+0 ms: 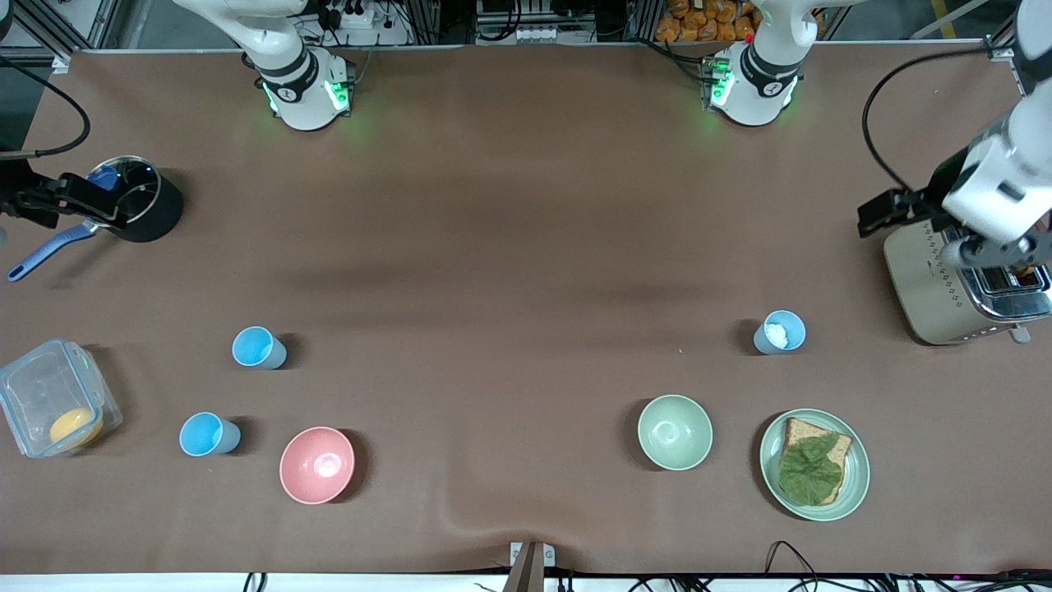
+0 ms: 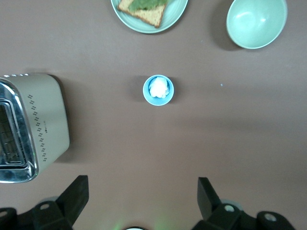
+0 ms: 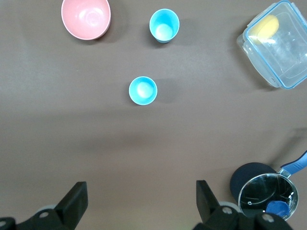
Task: Stack blue cups with both arms
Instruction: 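Grasp a blue cup with the right gripper while the left gripper grasps another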
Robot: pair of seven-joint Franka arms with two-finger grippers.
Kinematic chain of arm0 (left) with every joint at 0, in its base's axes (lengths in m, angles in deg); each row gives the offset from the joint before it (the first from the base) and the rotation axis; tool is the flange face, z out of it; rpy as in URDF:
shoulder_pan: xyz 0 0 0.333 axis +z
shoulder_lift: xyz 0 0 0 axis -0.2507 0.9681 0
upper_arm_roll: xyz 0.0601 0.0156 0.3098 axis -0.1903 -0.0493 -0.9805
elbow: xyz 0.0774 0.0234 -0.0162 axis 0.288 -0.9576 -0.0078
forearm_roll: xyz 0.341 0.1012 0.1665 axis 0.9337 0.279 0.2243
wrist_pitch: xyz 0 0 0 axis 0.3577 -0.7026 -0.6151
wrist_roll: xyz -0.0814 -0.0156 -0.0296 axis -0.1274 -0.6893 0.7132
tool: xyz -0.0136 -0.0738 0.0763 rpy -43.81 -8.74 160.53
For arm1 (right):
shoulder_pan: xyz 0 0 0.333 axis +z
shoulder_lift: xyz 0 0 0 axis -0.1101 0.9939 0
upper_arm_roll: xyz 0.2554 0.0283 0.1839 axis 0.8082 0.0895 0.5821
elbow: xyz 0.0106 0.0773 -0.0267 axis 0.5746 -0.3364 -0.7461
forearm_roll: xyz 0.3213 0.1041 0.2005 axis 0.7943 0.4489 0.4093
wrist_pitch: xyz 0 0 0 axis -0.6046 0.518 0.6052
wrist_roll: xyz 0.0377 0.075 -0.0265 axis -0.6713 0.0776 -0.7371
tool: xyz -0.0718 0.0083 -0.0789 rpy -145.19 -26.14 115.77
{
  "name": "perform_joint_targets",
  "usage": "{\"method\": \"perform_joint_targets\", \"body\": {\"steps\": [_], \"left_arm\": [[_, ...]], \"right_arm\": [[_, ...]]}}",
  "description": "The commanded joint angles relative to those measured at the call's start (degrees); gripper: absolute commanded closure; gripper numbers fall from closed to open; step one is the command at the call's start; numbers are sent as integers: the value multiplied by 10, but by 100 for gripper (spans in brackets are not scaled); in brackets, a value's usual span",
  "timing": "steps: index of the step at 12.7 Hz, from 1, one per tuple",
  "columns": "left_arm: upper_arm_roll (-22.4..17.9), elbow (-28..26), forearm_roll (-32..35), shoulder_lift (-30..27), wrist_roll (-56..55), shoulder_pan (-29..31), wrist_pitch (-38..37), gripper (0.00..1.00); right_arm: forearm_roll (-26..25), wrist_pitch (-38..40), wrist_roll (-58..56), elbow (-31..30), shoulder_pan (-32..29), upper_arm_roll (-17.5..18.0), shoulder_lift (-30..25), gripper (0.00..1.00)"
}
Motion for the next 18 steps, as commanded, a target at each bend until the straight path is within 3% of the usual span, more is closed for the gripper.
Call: {"method": "perform_joint_targets", "body": {"steps": [1, 6, 8, 10, 13, 15, 18], "left_arm": [[4, -26, 11, 32, 11, 9, 35, 0], [5, -185, 12, 37, 9, 8, 237, 0], [4, -235, 12, 43, 9, 12, 306, 0], [4, -247, 12, 71, 9, 22, 340, 0], [4, -246, 34, 106, 10, 28, 361, 0], [4, -246, 35, 129, 7, 29, 382, 3], [4, -246, 35, 159, 8, 40, 411, 12]], "right_arm": [[1, -5, -6, 8, -13, 2, 20, 0], [-1, -76, -6, 9, 3, 3, 118, 0], [-27, -109, -7, 9, 6, 4, 166, 0], [-39, -174, -1, 8, 41, 5, 230, 0], [-37, -183, 3, 4, 36, 4, 266, 0], [-38, -234, 3, 3, 25, 4, 297, 0], [-37, -249, 3, 3, 11, 4, 344, 0]]}}
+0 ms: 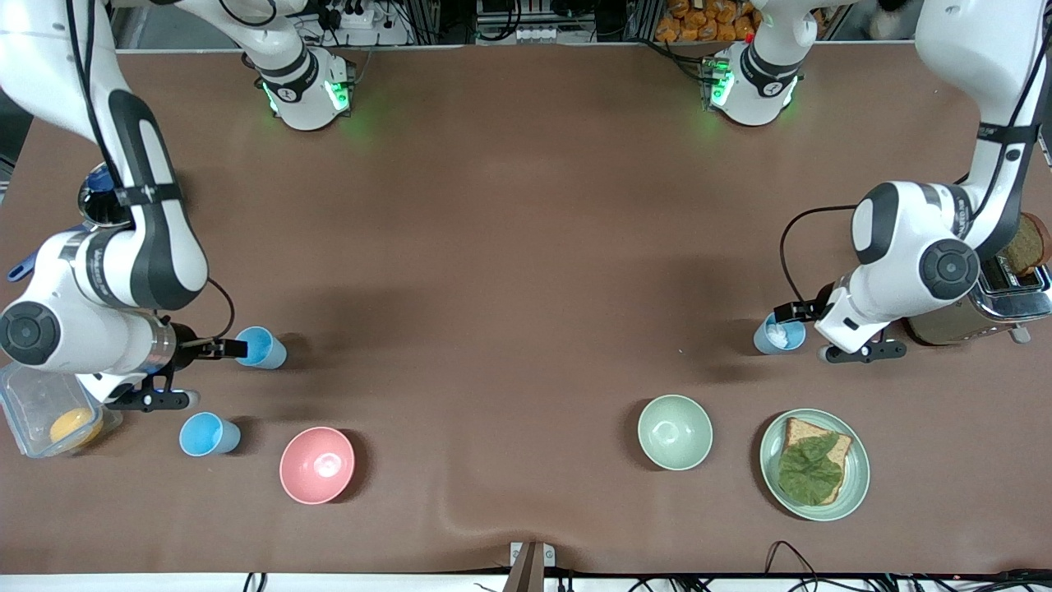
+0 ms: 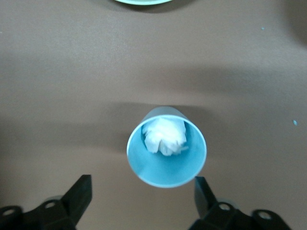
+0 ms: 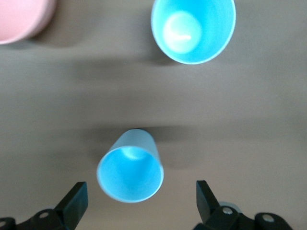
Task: Stack blue cups with both arms
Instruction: 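Grasp a blue cup with the right gripper while the left gripper grasps another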
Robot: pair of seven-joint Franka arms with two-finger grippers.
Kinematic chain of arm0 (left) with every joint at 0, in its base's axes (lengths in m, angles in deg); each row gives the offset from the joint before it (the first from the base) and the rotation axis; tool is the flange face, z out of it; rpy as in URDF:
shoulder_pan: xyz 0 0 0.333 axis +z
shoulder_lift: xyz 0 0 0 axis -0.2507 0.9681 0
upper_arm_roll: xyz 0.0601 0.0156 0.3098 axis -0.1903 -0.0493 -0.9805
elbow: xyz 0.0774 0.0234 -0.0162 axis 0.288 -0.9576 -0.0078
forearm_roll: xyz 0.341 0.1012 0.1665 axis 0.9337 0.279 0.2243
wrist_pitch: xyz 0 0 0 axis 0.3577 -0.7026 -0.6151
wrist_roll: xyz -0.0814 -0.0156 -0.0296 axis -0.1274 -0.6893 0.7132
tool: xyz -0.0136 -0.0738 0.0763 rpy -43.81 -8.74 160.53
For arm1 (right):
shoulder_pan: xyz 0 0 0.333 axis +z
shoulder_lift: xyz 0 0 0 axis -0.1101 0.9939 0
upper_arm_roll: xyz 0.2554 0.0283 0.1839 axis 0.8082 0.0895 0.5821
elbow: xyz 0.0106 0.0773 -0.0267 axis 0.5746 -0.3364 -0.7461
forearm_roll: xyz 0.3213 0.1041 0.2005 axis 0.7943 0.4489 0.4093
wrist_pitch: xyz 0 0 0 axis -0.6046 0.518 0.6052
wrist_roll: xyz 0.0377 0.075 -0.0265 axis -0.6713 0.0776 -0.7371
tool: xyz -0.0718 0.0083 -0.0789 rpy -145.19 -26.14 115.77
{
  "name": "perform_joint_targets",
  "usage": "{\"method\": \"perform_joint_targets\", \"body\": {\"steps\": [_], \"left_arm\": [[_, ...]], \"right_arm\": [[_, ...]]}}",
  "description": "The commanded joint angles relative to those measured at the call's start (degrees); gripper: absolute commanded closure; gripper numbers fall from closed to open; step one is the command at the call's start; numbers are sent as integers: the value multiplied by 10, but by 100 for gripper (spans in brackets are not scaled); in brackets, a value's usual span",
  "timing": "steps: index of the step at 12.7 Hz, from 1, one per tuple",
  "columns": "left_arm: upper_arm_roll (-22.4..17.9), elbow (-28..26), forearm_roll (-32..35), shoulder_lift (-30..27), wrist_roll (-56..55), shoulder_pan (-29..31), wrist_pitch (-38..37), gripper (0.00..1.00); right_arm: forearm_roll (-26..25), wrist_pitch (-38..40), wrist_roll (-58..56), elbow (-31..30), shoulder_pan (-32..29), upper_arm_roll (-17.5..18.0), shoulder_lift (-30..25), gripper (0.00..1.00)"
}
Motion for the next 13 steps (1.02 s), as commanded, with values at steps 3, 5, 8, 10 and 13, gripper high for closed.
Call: {"method": "perform_joint_targets", "body": {"steps": [3, 5, 8, 10, 13], "left_arm": [[4, 7, 14, 31, 4, 19, 28, 25], [4, 9, 14, 37, -31, 17, 28, 40], [5, 14, 15, 47, -50, 12, 28, 70], [6, 14, 13, 51, -51, 14, 28, 100], [9, 14, 7, 46, -59, 12, 24, 100]], "right_arm": [[-12, -9, 6, 10, -18, 6, 58, 0], [-12, -8, 6, 10, -17, 6, 67, 0], [-12, -7, -2, 8, -14, 7, 78, 99], [-12, -4, -1, 8, -13, 7, 78, 100], [-12, -3, 0, 7, -13, 7, 77, 100]]}}
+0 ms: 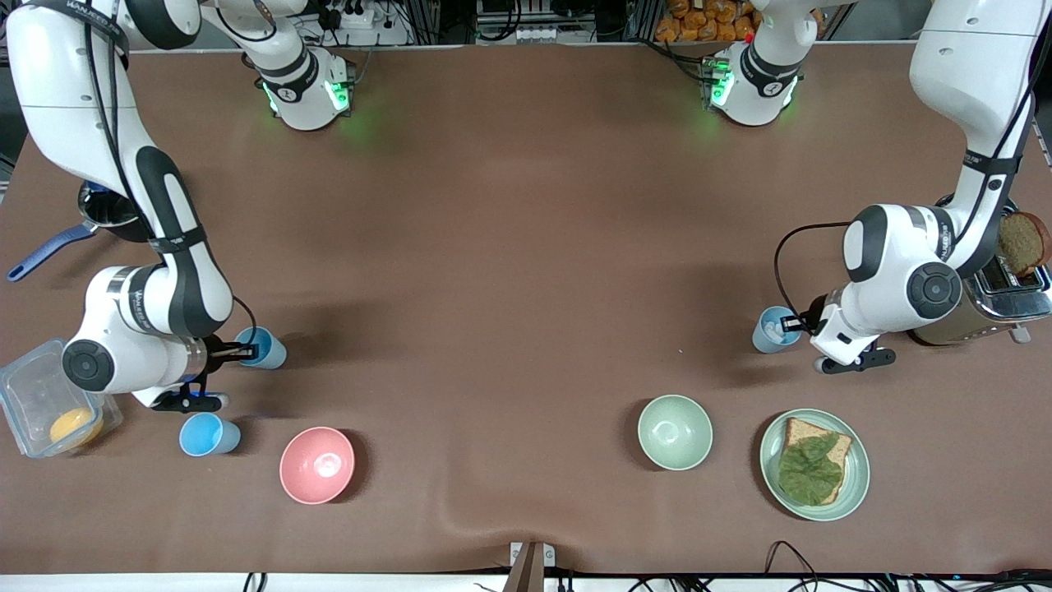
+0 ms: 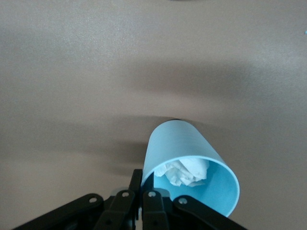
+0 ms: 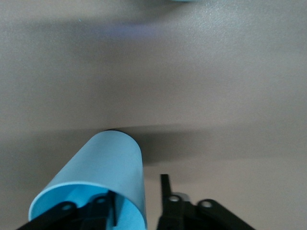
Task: Stack blue cups with both arms
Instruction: 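Carry both blue cups toward the table middle with both grippers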
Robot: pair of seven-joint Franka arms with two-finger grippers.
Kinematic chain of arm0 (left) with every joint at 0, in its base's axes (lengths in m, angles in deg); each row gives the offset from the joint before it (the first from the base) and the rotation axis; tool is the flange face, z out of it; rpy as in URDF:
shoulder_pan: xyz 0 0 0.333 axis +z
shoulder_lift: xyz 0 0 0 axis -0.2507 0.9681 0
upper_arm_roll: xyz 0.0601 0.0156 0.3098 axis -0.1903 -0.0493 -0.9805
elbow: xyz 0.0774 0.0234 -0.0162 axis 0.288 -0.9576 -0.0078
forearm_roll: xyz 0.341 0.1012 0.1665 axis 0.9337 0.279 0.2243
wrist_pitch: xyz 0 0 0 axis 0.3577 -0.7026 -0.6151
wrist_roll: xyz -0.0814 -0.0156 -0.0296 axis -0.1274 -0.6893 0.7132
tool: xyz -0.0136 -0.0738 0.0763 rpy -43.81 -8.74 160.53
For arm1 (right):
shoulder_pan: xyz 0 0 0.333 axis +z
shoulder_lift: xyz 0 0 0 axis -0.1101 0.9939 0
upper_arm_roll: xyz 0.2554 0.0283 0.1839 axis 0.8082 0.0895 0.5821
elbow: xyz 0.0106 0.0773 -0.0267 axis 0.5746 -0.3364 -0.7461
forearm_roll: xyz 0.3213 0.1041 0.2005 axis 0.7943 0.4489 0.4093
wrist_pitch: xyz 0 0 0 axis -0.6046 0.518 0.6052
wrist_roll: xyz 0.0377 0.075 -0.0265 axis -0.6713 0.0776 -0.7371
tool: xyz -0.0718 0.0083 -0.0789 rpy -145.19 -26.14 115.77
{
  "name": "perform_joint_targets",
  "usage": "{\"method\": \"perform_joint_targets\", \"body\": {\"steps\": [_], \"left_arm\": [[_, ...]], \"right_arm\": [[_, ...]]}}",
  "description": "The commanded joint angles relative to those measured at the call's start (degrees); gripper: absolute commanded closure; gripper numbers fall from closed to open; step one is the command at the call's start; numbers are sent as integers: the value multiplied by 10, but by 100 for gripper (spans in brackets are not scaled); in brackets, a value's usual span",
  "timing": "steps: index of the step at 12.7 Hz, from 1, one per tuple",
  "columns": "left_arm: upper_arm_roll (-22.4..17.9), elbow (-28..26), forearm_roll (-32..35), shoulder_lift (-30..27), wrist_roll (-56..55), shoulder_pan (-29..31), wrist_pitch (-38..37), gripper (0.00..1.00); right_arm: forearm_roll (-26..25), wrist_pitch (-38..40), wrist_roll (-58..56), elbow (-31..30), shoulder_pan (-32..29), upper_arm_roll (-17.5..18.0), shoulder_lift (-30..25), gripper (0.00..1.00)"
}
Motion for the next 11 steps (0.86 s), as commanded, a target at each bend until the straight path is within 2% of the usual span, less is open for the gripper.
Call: {"method": "perform_joint_targets", "body": {"steps": [1, 4, 9, 11], "left_arm": [[9, 7, 6, -4, -29, -1, -4, 100], [45, 8, 6, -24, -81, 1, -29, 100], [143, 16, 6, -43, -238, 1, -68, 100], [177, 19, 6, -43, -284, 1, -68, 100]], "right_arm": [[-12, 7, 1, 8, -3, 5, 1, 100], [-12, 16, -8, 14, -3, 8, -10, 100], [-12, 49, -9, 17, 11, 10, -68, 100], [-12, 63, -27, 17, 8, 24, -93, 100]]}}
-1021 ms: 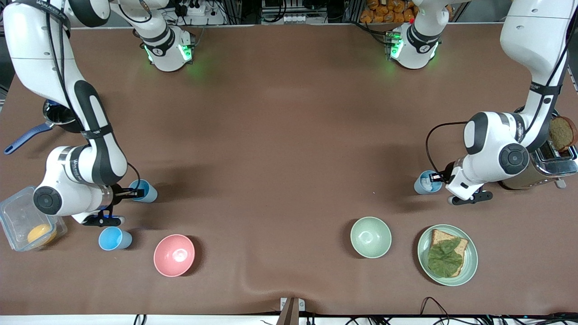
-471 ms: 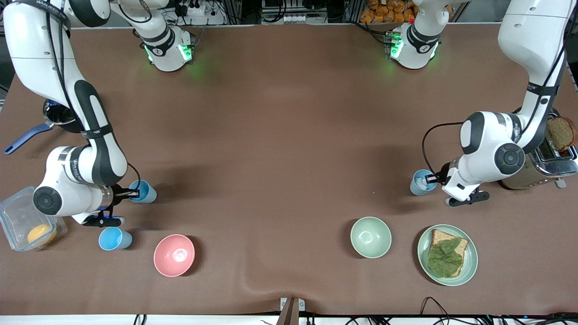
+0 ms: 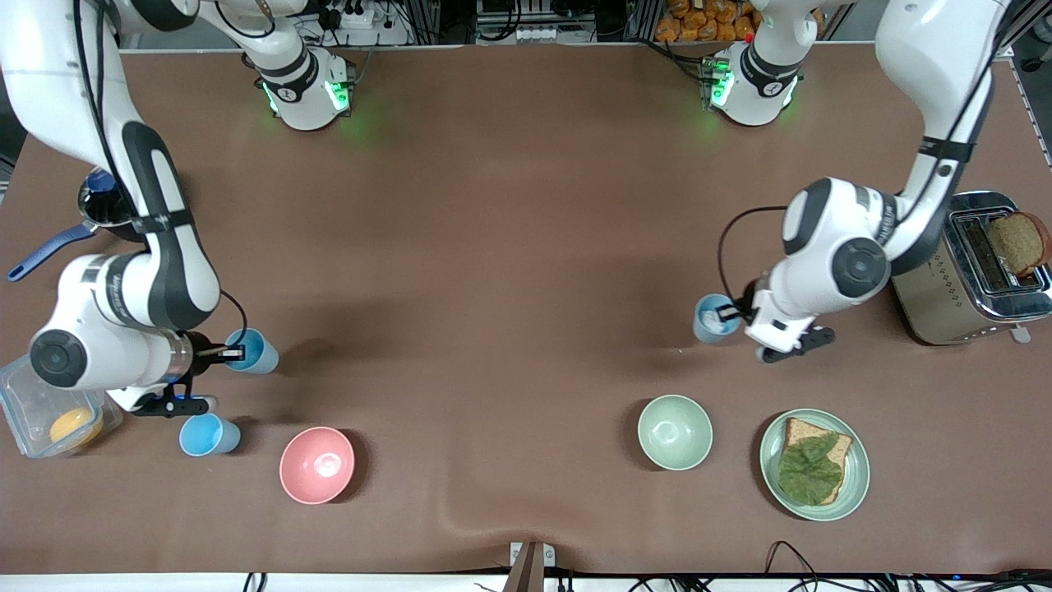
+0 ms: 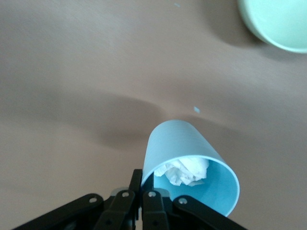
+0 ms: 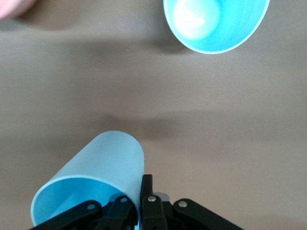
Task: Stack blue cups with both arms
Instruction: 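Carry both blue cups toward the table middle with both grippers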
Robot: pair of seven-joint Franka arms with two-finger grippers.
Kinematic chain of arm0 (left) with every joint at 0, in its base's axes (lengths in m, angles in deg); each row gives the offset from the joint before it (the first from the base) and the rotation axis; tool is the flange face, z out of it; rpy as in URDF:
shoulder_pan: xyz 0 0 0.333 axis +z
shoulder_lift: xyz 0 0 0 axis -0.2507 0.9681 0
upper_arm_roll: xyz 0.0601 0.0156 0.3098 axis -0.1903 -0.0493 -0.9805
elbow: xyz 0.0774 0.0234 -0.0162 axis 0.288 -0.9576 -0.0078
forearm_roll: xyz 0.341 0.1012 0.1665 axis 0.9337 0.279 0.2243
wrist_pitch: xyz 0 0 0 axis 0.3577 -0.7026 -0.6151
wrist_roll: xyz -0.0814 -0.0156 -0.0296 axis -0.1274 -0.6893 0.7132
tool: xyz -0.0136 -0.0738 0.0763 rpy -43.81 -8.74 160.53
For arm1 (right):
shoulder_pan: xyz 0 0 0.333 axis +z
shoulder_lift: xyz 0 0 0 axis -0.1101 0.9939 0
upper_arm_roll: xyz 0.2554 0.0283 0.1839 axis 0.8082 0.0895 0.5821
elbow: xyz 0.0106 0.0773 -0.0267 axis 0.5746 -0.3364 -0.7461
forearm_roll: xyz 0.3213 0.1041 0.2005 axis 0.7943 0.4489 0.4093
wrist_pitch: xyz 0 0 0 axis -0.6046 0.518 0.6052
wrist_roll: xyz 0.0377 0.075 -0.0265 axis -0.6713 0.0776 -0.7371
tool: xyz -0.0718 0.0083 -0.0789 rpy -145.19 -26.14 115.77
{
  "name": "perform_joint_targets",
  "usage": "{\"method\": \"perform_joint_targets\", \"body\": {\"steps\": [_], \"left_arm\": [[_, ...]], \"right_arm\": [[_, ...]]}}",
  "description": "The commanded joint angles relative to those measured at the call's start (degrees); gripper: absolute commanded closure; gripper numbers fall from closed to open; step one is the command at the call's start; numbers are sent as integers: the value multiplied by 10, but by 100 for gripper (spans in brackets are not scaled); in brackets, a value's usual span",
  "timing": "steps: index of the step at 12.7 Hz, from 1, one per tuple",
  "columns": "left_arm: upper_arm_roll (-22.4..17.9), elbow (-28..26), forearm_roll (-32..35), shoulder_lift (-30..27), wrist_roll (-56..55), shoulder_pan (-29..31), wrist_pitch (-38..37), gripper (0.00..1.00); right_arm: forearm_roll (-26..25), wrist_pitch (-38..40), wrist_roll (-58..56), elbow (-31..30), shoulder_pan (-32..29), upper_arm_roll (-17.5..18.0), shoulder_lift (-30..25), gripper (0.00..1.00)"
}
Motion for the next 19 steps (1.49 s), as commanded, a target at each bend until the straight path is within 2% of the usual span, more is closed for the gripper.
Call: {"method": "perform_joint_targets", "body": {"steps": [1, 5, 9, 11, 16, 19], "left_arm": [[36, 4, 7, -6, -66, 1, -11, 100], [46, 39, 5, 19, -160, -63, -9, 100], [45, 163, -5, 116, -312, -173, -7, 100], [45, 198, -7, 153, -333, -194, 4, 100], [40, 202, 0, 191, -372, -242, 74, 100], [10, 202, 2, 201, -377, -275, 94, 100]], "right_arm": [[-11, 23, -22, -11, -5, 19, -45, 100], [45, 96, -13, 10, 6, 24, -70, 100], [88, 131, 69, 16, 27, 23, -95, 100], [89, 130, 117, 15, 51, 23, -112, 100], [89, 126, 152, -16, 82, 23, -146, 100], [90, 125, 182, -29, 110, 23, -169, 100]]}}
